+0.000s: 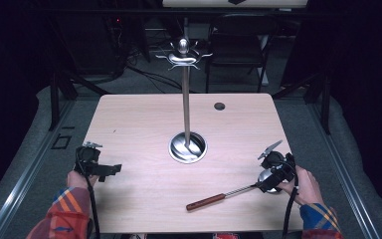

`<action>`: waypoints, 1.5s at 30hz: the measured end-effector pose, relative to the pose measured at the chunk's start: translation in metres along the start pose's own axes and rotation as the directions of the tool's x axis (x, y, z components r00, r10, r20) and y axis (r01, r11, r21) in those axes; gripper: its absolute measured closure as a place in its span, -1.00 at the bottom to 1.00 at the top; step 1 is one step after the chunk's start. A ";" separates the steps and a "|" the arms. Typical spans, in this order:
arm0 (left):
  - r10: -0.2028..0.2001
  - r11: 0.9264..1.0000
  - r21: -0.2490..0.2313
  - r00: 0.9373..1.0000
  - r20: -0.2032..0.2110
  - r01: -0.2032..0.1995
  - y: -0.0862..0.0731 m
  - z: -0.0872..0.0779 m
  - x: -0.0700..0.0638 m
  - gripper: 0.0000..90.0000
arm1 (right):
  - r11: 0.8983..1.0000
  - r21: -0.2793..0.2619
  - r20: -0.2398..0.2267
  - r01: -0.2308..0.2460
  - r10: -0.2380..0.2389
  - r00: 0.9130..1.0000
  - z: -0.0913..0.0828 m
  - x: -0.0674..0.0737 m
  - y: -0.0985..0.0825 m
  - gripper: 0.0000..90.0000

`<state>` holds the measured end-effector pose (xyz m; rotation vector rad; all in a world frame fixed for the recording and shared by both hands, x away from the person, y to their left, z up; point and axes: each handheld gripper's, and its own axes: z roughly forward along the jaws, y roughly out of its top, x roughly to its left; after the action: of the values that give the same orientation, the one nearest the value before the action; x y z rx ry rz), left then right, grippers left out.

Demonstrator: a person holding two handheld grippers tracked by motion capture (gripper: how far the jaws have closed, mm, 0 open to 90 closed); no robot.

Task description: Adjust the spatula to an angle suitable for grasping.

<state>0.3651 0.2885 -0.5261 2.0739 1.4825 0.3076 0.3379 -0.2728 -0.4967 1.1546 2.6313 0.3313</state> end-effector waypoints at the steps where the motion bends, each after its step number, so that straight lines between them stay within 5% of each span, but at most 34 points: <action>1: -0.006 1.000 0.002 1.000 0.001 0.006 0.000 0.001 0.001 -1.00 | 1.000 -0.007 -0.011 -0.004 0.004 1.000 0.000 0.000 0.001 -1.00; 13: -0.013 1.000 0.008 1.000 -0.003 0.013 -0.006 -0.001 0.004 -1.00 | 1.000 -0.005 -0.028 0.002 -0.002 1.000 0.004 0.005 0.009 -0.97; 18: -0.011 1.000 0.001 1.000 -0.002 0.011 -0.007 -0.003 0.007 -1.00 | 0.998 0.020 -0.028 0.061 -0.060 0.998 0.007 0.007 0.020 -0.97; 26: 0.012 1.000 0.025 1.000 0.000 -0.012 -0.010 -0.003 0.008 -1.00 | 0.992 -0.038 -0.036 0.121 -0.122 0.992 0.010 0.014 0.029 -0.87; 31: 0.012 1.000 0.003 1.000 -0.011 -0.012 -0.011 -0.007 0.008 -1.00 | 0.980 0.005 -0.030 0.197 -0.196 0.980 0.014 0.025 0.036 -0.90; 35: 0.023 1.000 0.013 1.000 -0.005 -0.023 -0.009 -0.004 0.007 -1.00 | 0.975 -0.011 -0.051 0.221 -0.221 0.974 0.018 0.033 0.040 -0.87; 39: 0.024 1.000 0.014 1.000 0.001 -0.024 -0.010 -0.005 0.008 -1.00 | 0.952 0.014 -0.079 0.307 -0.305 0.949 0.025 0.047 0.050 -0.70; 43: -0.001 1.000 0.007 1.000 -0.004 0.001 -0.011 -0.006 0.014 -1.00 | 0.935 0.033 -0.091 0.352 -0.348 0.933 0.032 0.052 0.056 -0.67; 45: -0.009 1.000 0.007 1.000 -0.010 0.010 -0.011 -0.006 0.015 -1.00 | 0.935 0.025 -0.108 0.354 -0.350 0.931 0.033 0.054 0.056 -0.65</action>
<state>0.3594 0.3065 -0.5294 2.0733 1.5008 0.3094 0.3510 -0.1920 -0.5181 0.6674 2.8773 0.2670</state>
